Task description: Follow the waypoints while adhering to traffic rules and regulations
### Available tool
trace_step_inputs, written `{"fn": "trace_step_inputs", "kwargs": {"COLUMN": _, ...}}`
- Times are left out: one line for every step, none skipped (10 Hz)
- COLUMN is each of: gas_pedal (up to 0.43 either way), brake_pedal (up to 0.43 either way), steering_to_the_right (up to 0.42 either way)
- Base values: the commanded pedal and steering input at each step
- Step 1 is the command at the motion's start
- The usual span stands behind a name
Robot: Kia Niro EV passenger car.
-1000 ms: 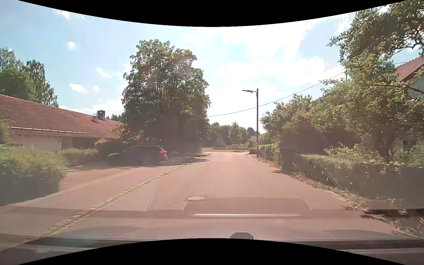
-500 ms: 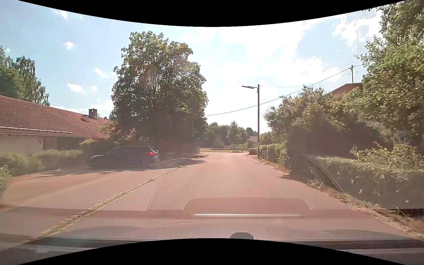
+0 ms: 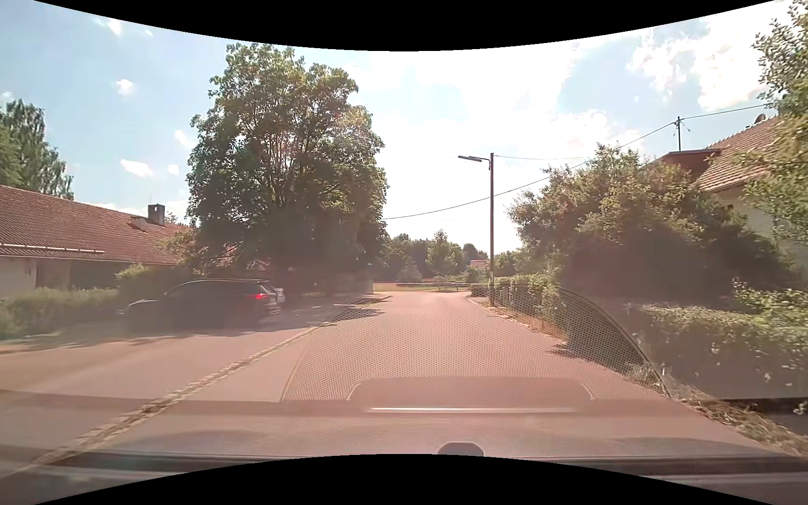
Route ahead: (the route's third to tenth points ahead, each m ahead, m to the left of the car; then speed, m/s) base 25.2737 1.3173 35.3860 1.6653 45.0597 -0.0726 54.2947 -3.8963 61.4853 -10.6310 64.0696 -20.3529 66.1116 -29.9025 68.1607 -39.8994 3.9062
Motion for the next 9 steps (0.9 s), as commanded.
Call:
{"fn": "trace_step_inputs", "kwargs": {"gas_pedal": 0.299, "brake_pedal": 0.0, "steering_to_the_right": 0.033}}
{"fn": "trace_step_inputs", "kwargs": {"gas_pedal": 0.299, "brake_pedal": 0.0, "steering_to_the_right": 0.032}}
{"fn": "trace_step_inputs", "kwargs": {"gas_pedal": 0.299, "brake_pedal": 0.0, "steering_to_the_right": 0.03}}
{"fn": "trace_step_inputs", "kwargs": {"gas_pedal": 0.299, "brake_pedal": 0.0, "steering_to_the_right": 0.026}}
{"fn": "trace_step_inputs", "kwargs": {"gas_pedal": 0.299, "brake_pedal": 0.0, "steering_to_the_right": 0.023}}
{"fn": "trace_step_inputs", "kwargs": {"gas_pedal": 0.299, "brake_pedal": 0.0, "steering_to_the_right": 0.02}}
{"fn": "trace_step_inputs", "kwargs": {"gas_pedal": 0.299, "brake_pedal": 0.0, "steering_to_the_right": 0.019}}
{"fn": "trace_step_inputs", "kwargs": {"gas_pedal": 0.299, "brake_pedal": 0.0, "steering_to_the_right": 0.017}}
{"fn": "trace_step_inputs", "kwargs": {"gas_pedal": 0.299, "brake_pedal": 0.0, "steering_to_the_right": 0.014}}
